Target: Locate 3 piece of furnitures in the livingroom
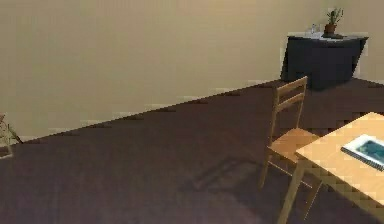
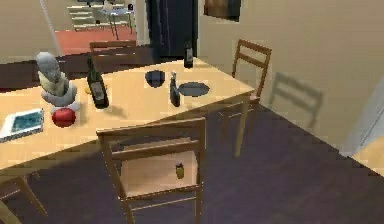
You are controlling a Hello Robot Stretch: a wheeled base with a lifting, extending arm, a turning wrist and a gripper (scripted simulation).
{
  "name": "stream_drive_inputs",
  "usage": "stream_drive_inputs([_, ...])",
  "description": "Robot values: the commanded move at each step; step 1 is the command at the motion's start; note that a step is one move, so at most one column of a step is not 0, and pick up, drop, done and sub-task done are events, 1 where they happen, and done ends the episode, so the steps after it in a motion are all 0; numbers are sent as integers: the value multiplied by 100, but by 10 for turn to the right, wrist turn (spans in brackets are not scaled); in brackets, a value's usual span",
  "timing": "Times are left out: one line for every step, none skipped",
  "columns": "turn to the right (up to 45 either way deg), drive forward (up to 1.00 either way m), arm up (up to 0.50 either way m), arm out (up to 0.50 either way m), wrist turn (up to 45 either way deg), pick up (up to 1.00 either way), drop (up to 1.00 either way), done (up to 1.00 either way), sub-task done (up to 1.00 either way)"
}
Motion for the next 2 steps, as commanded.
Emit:
stream_drive_inputs([0,100,0,0,0,0,0,0,0])
stream_drive_inputs([60,0,0,0,0,0,0,0,0])
